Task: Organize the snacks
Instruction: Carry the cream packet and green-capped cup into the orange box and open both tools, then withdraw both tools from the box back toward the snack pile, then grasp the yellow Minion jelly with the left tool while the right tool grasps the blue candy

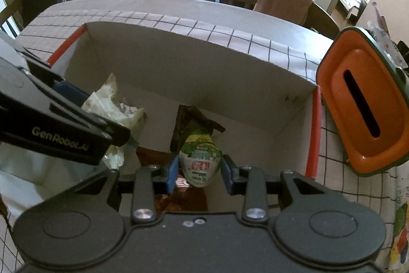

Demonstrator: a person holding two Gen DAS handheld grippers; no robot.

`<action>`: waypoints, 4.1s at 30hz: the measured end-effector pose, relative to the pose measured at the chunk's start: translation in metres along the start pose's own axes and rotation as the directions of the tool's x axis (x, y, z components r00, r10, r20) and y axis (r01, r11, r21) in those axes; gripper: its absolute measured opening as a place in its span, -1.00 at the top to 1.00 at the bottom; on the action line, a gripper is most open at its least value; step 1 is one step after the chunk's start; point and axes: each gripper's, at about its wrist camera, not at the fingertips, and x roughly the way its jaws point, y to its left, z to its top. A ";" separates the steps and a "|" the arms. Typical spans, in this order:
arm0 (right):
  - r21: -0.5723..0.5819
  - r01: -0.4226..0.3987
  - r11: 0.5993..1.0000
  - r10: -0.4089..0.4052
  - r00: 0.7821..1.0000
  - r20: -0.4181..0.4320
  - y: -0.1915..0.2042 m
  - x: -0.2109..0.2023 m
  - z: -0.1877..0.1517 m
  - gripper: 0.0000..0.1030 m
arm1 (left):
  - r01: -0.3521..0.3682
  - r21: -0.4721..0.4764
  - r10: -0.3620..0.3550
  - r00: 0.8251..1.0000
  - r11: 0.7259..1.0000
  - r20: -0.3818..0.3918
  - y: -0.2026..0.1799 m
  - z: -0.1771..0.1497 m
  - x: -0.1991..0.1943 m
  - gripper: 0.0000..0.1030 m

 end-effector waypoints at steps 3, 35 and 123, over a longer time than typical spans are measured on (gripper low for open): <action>0.010 -0.003 1.000 0.003 1.000 0.006 -0.001 -0.002 0.000 0.33 | 0.007 0.000 -0.007 1.000 1.000 0.008 0.001 -0.002 -0.002 -0.07; 0.124 -0.150 0.981 0.118 0.964 0.237 0.027 -0.101 -0.024 -0.25 | 0.079 0.091 -0.105 0.940 0.993 0.324 0.025 -0.082 -0.120 -0.41; -0.194 -0.120 0.974 0.137 0.987 0.080 0.338 0.053 0.008 0.66 | -0.015 0.238 -0.015 0.992 0.971 0.123 0.292 -0.265 -0.052 -0.36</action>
